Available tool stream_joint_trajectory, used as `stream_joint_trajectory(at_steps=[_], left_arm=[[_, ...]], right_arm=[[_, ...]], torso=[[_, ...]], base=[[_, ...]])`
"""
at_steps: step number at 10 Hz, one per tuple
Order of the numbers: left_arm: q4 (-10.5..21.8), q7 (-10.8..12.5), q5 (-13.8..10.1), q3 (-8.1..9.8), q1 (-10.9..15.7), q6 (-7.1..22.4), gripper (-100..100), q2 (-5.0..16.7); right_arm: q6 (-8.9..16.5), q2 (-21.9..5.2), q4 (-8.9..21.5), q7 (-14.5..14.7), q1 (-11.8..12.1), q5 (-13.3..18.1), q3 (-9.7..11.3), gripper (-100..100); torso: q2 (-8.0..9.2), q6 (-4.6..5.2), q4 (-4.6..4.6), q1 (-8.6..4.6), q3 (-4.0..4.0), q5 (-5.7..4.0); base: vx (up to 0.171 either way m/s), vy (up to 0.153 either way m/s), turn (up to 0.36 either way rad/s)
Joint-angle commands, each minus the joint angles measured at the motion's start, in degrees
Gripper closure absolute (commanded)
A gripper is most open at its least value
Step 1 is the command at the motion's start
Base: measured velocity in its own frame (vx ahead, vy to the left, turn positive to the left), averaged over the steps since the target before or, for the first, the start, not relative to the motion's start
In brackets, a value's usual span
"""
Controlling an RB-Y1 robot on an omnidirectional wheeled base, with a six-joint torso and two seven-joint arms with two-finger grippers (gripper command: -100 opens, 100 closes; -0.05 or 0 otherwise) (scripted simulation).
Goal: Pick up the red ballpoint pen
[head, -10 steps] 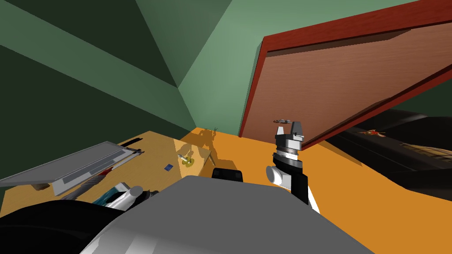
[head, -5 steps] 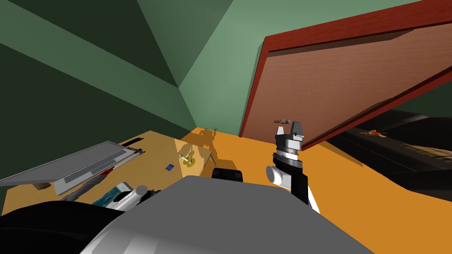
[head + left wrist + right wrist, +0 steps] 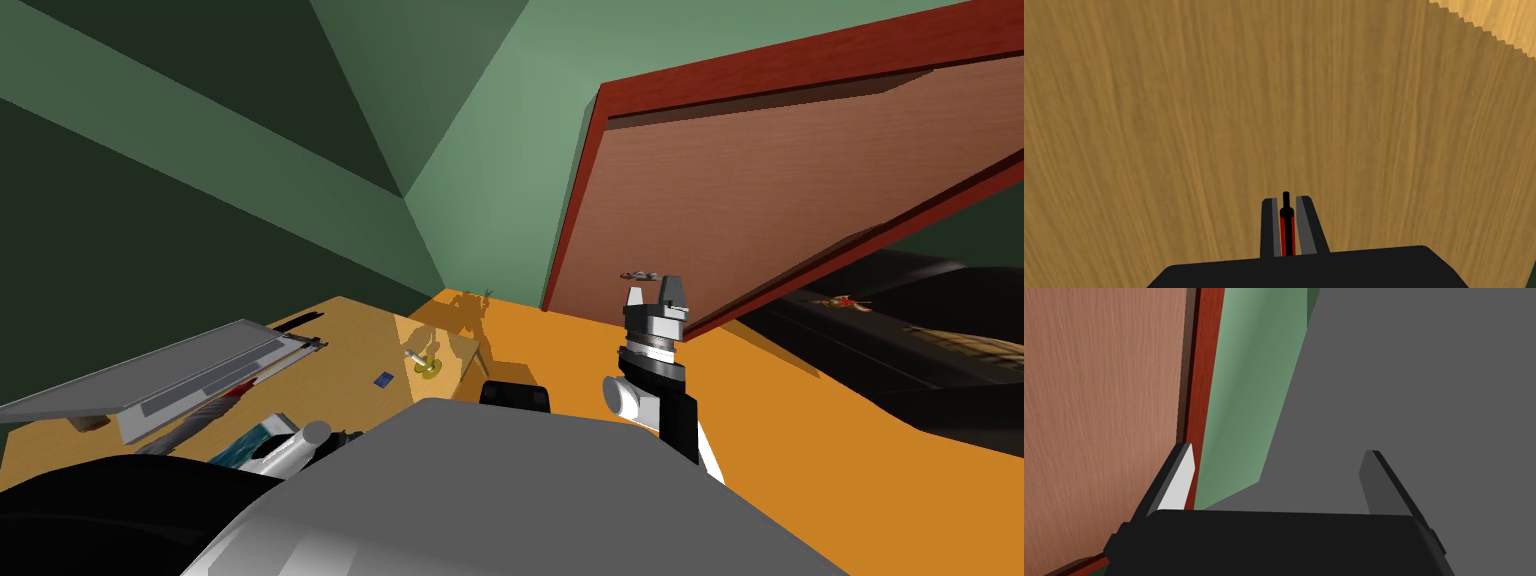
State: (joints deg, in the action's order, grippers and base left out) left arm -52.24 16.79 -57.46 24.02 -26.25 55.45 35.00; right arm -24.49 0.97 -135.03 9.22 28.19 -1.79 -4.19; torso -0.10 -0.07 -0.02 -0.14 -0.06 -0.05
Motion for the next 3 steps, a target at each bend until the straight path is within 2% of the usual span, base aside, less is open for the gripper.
stream_joint_trajectory(at_steps=[1, 2, 3], left_arm=[[-1.33, 0.32, -1.00, 0.52, -1.11, 1.61, 100, 1.32], [-1.56, 0.63, -0.36, 0.24, -0.96, 0.98, 100, 0.67], [-1.77, 0.79, -0.40, 0.27, -1.06, 1.21, 0, 0.75]], right_arm=[[0.00, 0.00, 0.00, 0.00, 0.00, 0.00, 0.00, 0], [0.00, 0.00, 0.00, 0.00, 0.00, 0.00, 0.00, 0], [0.00, 0.00, 0.00, 0.00, 0.00, 0.00, 0.00, 0]], torso=[[0.00, 0.00, 0.00, 0.00, 0.00, 0.00], [0.01, -0.01, 0.00, -0.11, 0.00, -0.02], [0.01, -0.02, 0.00, -0.03, 0.00, 0.02]], base=[[0.000, -0.053, -0.015], [-0.001, -0.023, 0.002], [0.000, 0.000, 0.000]])
